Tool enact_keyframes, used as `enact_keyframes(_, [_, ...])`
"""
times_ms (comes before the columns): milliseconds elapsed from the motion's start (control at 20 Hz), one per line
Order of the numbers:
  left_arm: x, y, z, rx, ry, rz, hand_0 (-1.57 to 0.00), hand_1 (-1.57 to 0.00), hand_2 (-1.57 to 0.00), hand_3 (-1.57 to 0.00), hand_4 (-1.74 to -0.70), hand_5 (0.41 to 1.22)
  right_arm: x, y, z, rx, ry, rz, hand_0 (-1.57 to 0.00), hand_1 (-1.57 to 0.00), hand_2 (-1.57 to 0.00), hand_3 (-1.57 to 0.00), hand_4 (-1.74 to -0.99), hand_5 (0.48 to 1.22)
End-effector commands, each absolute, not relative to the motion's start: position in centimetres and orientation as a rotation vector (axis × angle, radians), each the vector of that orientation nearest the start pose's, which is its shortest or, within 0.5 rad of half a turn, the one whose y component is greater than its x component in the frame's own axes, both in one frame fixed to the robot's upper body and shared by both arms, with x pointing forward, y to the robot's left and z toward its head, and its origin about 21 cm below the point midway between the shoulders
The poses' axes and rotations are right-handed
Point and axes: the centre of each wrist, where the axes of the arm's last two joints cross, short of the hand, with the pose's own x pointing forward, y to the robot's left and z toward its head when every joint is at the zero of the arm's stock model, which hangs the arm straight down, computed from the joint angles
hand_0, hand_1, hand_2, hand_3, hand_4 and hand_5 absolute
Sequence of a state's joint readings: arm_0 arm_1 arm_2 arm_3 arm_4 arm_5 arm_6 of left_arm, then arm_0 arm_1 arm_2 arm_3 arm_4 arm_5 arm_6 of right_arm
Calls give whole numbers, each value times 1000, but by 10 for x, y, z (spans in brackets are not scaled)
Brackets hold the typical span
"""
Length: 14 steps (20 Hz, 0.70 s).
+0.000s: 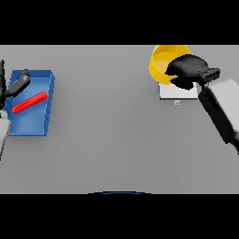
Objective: Pick up the red beaker and tilt it to pour out 1 green nut into yellow bowl. Pick up the yellow bowl and place it on the metallic measuring scale.
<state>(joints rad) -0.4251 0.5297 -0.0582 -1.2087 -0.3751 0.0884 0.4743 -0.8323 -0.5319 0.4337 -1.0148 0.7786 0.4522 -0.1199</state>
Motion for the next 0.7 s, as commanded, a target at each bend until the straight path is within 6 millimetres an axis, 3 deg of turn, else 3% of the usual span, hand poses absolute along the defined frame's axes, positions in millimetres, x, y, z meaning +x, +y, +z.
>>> enact_keyframes(0, [345,332,85,868,-1117,-448,1,1,1,1,-731,696,416,-234,134,-683,-1175,1728,-1571,-1571,-1508,-1171,-1741,1221])
enact_keyframes(200, [344,340,86,879,-1105,-453,1,1,1,1,-722,684,420,-253,112,-717,-1137,1683,-1571,-1571,-1459,-1259,-1741,1221])
enact_keyframes(450, [347,334,87,880,-1106,-450,1,1,1,1,-722,679,425,-270,95,-706,-1098,1648,-1571,-1571,-1397,-1352,-1741,1221])
enact_keyframes(650, [344,333,82,869,-1104,-451,1,1,1,1,-727,675,427,-271,82,-666,-1118,1628,-1571,-1571,-1354,-1369,-1741,1221])
